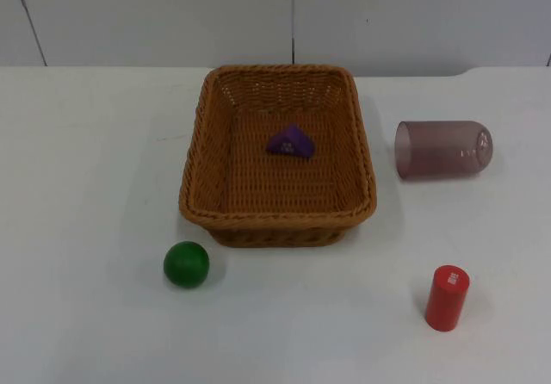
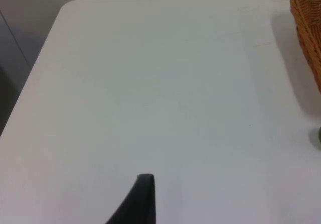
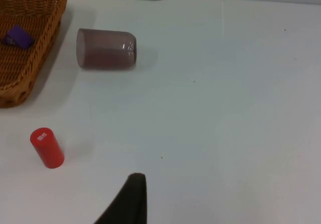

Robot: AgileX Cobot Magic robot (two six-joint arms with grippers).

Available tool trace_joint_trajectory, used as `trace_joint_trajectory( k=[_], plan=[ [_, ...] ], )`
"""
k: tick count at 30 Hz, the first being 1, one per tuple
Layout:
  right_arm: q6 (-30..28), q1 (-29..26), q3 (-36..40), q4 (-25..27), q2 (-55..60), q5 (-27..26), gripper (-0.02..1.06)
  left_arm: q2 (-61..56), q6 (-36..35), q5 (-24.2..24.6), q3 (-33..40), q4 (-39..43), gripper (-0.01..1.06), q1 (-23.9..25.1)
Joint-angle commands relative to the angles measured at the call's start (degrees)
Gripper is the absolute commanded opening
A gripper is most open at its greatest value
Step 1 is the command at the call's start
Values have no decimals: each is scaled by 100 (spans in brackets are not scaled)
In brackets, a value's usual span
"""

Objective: Pick up the basket with the left hand and place the triangular block into the basket with the right hand.

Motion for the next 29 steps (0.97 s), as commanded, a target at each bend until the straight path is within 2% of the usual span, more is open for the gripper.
trace_joint_trajectory(
  k=[1, 29],
  plan=[
    [9, -38, 15, -32, -14, -51, 105, -16, -6, 20, 26, 10, 105, -12],
    [9, -38, 15, -32, -14, -51, 105, -16, -6, 20, 26, 10, 105, -12]
  ],
)
